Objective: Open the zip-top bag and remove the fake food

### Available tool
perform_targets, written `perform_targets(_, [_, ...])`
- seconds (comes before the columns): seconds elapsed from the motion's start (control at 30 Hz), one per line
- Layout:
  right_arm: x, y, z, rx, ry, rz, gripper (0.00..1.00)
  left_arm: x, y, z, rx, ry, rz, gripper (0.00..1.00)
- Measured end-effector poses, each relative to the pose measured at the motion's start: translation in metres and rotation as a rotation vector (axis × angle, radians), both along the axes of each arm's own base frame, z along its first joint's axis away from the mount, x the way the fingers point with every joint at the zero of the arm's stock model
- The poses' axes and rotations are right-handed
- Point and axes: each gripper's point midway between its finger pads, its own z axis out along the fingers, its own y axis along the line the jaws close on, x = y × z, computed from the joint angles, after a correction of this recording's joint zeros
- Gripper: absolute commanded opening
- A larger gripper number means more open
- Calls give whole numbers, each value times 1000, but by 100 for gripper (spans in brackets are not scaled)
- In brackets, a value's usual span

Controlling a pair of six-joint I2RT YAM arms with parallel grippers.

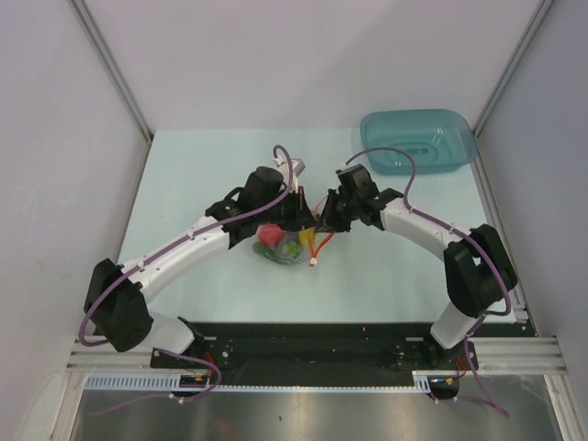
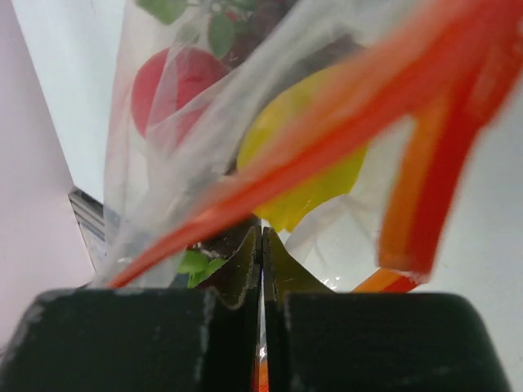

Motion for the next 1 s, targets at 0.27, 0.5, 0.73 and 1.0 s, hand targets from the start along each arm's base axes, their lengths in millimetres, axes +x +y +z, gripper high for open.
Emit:
perform_targets(0.27, [7,12,-25,-6,-61,-37,1,1,-1,-7,9,20,7,0])
perform_targets(0.5, [-2,-13,-64,-130,-1,-85,6,2,3,-11,37,13,11,0])
perform_targets(0.73, [-14,-34,-67,-223,-5,-66,32,-1,8,-21,72,11,-8,0])
perform_targets(1.0, [-16,-20,-63,-166,-20,-46,48,-11,12,-37,95,45,-32,0])
